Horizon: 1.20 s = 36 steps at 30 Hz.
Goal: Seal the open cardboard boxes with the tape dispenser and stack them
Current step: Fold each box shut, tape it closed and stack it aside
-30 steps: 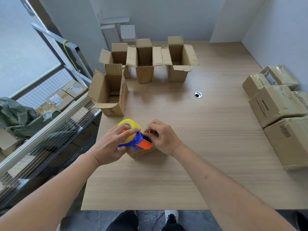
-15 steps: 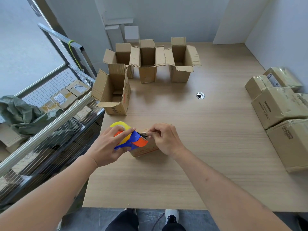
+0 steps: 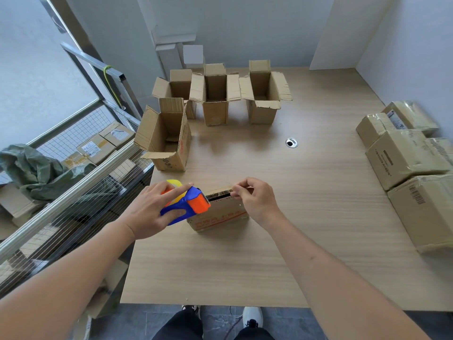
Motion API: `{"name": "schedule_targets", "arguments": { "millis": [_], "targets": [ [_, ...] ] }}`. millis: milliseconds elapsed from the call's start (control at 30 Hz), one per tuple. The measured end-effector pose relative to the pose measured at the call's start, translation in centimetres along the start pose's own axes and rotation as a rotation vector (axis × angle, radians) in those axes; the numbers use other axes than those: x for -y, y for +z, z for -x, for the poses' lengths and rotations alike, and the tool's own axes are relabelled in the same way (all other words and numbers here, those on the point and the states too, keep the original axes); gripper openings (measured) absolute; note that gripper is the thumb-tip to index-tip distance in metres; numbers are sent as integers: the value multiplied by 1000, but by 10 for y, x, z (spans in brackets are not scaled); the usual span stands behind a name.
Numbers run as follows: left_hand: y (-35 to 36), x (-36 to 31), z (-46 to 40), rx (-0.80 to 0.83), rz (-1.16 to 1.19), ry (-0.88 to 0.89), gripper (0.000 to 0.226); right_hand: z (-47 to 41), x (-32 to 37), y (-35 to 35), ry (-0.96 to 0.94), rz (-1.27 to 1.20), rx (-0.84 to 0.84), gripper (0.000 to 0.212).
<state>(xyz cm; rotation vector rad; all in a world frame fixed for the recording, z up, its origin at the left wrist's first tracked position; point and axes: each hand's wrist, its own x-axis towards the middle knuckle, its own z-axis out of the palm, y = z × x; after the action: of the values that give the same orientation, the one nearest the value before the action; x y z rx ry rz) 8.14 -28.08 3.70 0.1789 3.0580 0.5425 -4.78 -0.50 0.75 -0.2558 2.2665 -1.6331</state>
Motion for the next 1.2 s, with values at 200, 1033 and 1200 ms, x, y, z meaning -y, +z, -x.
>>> {"name": "schedule_targets", "arguments": {
  "millis": [200, 1033, 1200],
  "targets": [
    [-9, -22, -17, 98, 129, -66, 65, 0, -6, -18, 84, -187, 113, 15],
    [35, -28, -39, 97, -107, -235, 65, -23, -46, 8, 85, -52, 66, 23],
    [43, -26, -41, 110, -103, -293, 63, -20, -45, 2, 124, -207, -17, 29]
  ]
}}
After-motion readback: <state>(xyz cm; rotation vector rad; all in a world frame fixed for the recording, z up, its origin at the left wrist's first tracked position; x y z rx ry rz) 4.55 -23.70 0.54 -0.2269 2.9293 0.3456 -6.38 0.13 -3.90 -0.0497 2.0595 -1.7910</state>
